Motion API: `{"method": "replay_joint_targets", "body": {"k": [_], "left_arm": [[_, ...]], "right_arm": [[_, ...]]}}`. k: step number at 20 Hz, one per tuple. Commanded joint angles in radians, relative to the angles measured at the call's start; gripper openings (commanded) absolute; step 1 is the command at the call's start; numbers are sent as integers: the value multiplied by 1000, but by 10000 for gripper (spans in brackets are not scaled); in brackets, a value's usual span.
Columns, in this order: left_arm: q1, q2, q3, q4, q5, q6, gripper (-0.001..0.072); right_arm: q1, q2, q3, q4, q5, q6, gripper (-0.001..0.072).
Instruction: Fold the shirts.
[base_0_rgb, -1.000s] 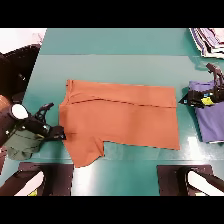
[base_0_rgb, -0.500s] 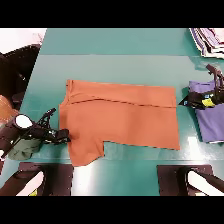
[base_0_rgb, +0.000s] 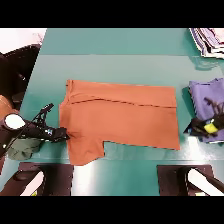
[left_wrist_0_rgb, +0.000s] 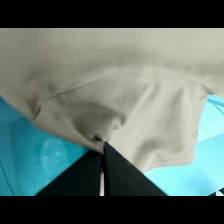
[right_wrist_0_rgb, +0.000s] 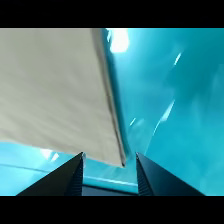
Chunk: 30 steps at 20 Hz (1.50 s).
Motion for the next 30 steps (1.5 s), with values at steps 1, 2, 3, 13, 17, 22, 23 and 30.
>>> {"method": "replay_joint_targets", "body": {"k": [1,2,3,13,17,22,23,30], "left_arm": [[0,13,5,2,2,2,25],[0,13,5,2,2,2,25],[0,13,5,2,2,2,25],[0,76,61,115,-217,-15,23],[0,251,63,67,-325,-107,24],[0,170,163,26,-178,-78,24],[0,123,192,31,-123,-54,24],[0,-360,514,32,148,90,25]], "right_arm": [[-39,6,-186,25,-68,-1,391],[-39,6,-211,51,-92,-2,391],[-39,6,-226,64,-106,-2,392],[-39,138,-224,111,-32,-73,17],[-39,350,-223,28,56,-55,17],[-19,353,-70,46,2,-19,16],[11,303,-21,45,-15,-19,16],[214,-128,350,46,-183,19,16]]}}
